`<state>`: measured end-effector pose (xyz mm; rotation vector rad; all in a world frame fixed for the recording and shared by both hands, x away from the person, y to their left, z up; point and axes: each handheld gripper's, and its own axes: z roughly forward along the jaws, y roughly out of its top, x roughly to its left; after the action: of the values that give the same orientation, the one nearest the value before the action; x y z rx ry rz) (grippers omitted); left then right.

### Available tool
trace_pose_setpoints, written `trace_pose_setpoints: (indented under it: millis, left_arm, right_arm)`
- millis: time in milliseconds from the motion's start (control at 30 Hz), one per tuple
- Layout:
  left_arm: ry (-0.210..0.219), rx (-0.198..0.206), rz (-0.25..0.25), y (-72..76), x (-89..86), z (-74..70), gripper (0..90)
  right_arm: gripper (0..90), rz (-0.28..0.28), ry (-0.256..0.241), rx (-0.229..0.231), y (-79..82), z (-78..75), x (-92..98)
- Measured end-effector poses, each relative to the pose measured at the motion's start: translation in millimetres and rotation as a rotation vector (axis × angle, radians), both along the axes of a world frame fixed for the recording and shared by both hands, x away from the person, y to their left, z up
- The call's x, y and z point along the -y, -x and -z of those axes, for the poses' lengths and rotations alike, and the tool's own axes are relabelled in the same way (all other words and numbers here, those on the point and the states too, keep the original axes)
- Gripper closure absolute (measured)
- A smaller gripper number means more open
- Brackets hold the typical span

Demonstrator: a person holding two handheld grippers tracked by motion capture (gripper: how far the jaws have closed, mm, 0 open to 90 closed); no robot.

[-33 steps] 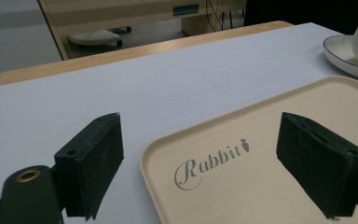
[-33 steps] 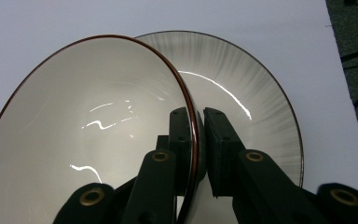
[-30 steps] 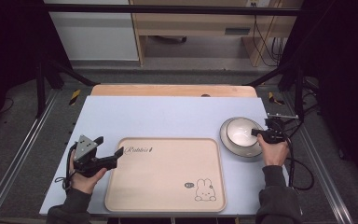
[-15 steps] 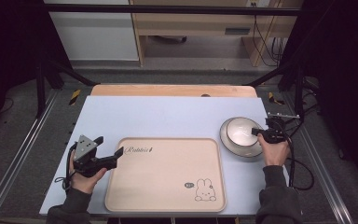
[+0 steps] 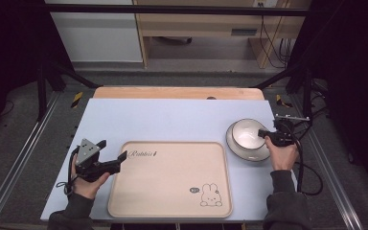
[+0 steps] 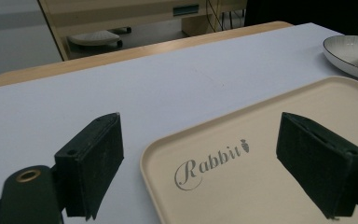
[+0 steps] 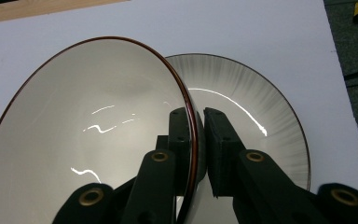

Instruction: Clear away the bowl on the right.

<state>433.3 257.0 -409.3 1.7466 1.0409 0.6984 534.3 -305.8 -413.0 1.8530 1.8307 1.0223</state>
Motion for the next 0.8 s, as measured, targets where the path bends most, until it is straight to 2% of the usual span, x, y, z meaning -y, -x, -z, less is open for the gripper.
trace_pose_setpoints:
  millis: [200, 600, 800]
  left_arm:
    - [0.000, 0.001, 0.001, 0.3, 0.0, -0.2, 14.3]
    - [0.002, 0.003, 0.000, 0.6, -0.2, -0.7, 14.3]
    - [0.006, 0.004, -0.001, 0.8, -0.6, -1.4, 14.3]
  right_arm:
    - [81.8, -0.014, -0.014, 0.024, 4.1, -9.0, -5.3]
    - [81.8, -0.061, -0.007, 0.064, 10.1, -20.4, -14.6]
    - [81.8, -0.080, -0.010, 0.069, 12.5, -25.8, -23.0]
